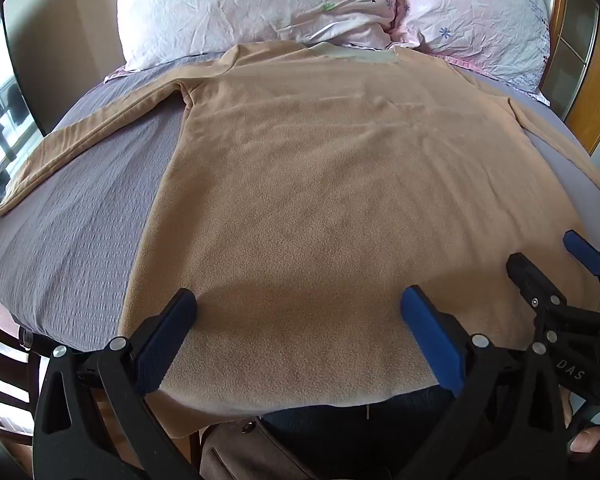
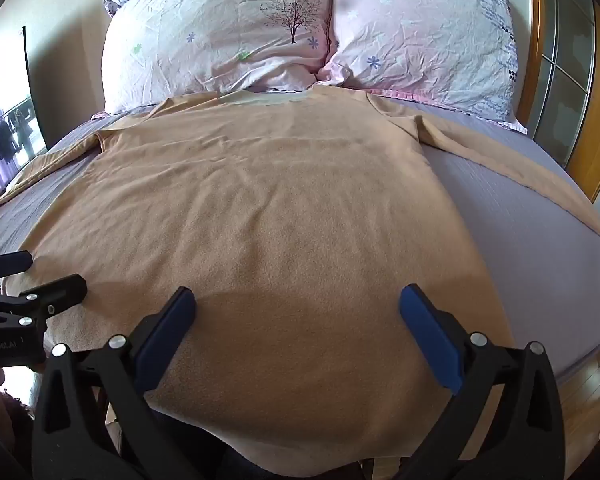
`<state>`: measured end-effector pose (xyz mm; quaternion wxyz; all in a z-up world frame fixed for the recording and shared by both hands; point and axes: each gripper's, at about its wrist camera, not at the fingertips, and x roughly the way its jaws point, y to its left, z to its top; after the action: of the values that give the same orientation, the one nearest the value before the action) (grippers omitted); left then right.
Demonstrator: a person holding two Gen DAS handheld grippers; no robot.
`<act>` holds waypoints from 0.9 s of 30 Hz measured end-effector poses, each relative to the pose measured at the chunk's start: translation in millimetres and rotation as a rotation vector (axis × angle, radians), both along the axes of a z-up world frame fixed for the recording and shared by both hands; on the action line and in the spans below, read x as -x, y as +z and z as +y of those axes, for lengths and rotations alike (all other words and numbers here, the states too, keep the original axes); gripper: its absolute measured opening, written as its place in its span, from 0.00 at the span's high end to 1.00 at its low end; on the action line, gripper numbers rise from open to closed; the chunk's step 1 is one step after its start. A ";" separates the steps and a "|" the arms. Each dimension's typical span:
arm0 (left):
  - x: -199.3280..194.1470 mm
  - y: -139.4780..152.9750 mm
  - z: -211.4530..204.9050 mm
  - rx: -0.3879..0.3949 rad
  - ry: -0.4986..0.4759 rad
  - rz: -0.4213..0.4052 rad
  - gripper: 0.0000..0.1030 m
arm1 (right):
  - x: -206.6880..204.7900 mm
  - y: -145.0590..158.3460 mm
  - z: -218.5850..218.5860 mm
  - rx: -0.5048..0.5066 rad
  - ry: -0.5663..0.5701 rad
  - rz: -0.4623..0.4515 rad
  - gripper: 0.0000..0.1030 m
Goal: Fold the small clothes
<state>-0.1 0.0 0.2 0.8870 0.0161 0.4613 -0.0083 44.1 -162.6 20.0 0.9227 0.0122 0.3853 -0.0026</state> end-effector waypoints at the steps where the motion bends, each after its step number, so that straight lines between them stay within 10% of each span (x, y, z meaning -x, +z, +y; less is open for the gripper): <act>1: 0.0 0.0 0.0 0.000 0.000 -0.001 0.01 | 0.0 0.0 -0.1 -0.001 0.000 0.000 0.02; 27: 0.1 0.1 0.0 -0.001 0.000 -0.002 0.01 | 1.0 -0.1 -2.5 -0.001 0.000 0.000 0.02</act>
<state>-0.2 0.0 0.2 0.8876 0.0163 0.4603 -0.0082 43.1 -165.1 19.9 0.9228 0.0125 0.3852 -0.0025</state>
